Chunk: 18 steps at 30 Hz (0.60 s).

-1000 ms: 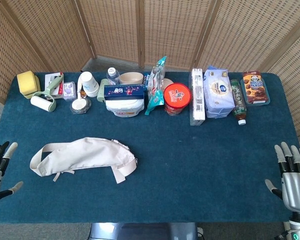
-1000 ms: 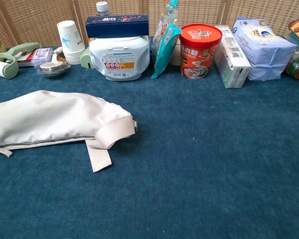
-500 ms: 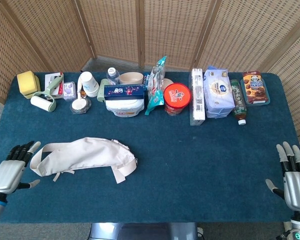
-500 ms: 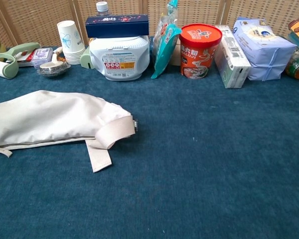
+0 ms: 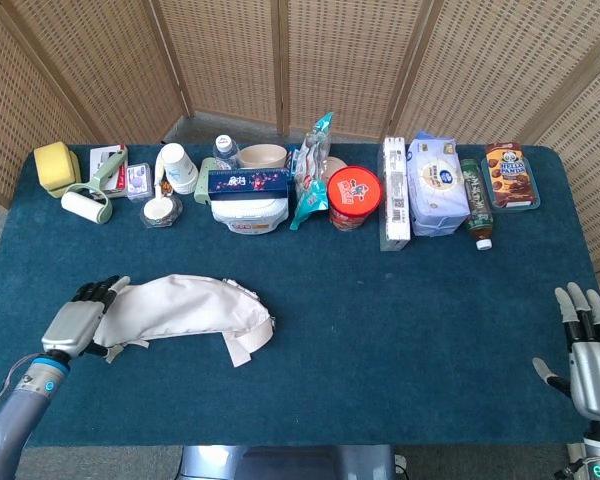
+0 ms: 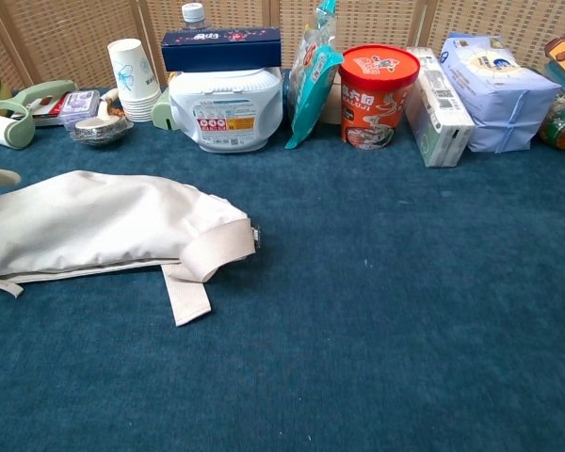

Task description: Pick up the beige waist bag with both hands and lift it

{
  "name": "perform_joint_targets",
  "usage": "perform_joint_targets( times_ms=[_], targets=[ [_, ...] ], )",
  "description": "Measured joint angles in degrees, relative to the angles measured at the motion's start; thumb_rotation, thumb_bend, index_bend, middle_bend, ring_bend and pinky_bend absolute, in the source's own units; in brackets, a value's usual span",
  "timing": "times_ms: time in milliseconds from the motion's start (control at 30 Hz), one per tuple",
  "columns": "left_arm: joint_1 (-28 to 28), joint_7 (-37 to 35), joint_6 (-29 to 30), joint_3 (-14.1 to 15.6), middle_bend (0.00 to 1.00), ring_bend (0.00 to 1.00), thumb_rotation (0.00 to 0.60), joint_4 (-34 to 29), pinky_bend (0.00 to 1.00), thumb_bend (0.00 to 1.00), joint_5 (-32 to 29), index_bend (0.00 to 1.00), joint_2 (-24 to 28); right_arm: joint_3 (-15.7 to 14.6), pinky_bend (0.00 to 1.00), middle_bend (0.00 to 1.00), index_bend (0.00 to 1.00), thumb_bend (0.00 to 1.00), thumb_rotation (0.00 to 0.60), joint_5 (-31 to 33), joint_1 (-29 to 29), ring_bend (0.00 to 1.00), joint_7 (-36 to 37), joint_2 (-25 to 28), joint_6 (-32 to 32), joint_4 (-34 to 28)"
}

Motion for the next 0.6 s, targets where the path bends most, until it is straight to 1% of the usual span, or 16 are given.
perform_joint_targets(
  times_ms=[33, 67, 100, 200, 300, 367, 467, 600],
  targets=[
    [-0.34, 0.25, -0.43, -0.11, 0.09, 0.15, 0.6, 0.25, 0.44, 0.0, -0.64, 0.08, -0.4, 0.01, 0.0, 0.0, 0.0, 0.0, 0.6, 0.05, 0.0, 0.0, 0.18, 0.04, -0.03, 0.0],
    [-0.59, 0.59, -0.62, -0.23, 0.18, 0.25, 0.6, 0.54, 0.54, 0.0, -1.19, 0.16, -0.8, 0.02, 0.0, 0.0, 0.0, 0.0, 0.6, 0.09, 0.01, 0.0, 0.36, 0.08, -0.07, 0.0],
    [-0.76, 1.13, -0.47, -0.37, 0.27, 0.34, 0.6, 0.9, 0.6, 0.0, -1.67, 0.24, -1.27, 0.01, 0.0, 0.0, 0.0, 0.0, 0.6, 0.12, 0.02, 0.0, 0.59, 0.13, -0.15, 0.0],
    [-0.91, 2.95, 0.75, -0.58, 0.42, 0.48, 0.6, 1.52, 0.67, 0.0, -2.97, 0.4, -2.37, -0.05, 0.0, 0.0, 0.0, 0.0, 0.6, 0.11, 0.11, 0.0, 0.89, 0.18, -0.42, 0.04],
    [-1.12, 5.31, 1.53, -0.64, 0.54, 0.58, 0.6, 1.83, 0.72, 0.03, -4.69, 0.51, -3.21, -0.22, 0.0, 0.0, 0.0, 0.0, 0.6, -0.1, 0.2, 0.0, 1.08, 0.19, -0.61, -0.05],
    [-1.24, 6.76, 2.19, -0.66, 0.58, 0.6, 0.6, 1.93, 0.74, 0.05, -5.57, 0.55, -3.69, -0.24, 0.0, 0.0, 0.0, 0.0, 0.6, -0.15, 0.2, 0.0, 1.19, 0.21, -0.61, -0.09],
    [-1.4, 8.13, 3.86, -0.81, 0.59, 0.61, 0.6, 2.0, 0.74, 0.06, -6.14, 0.56, -4.46, -0.32, 0.0, 0.0, 0.0, 0.0, 0.6, -0.25, 0.21, 0.0, 1.44, 0.26, -0.67, -0.17],
    [-1.46, 7.07, 5.26, -1.04, 0.59, 0.6, 0.6, 1.33, 0.74, 0.06, -4.25, 0.56, -4.37, -0.65, 0.0, 0.0, 0.0, 0.0, 0.6, -0.65, 0.4, 0.0, 1.46, 0.27, -1.17, -0.34]
  ],
)
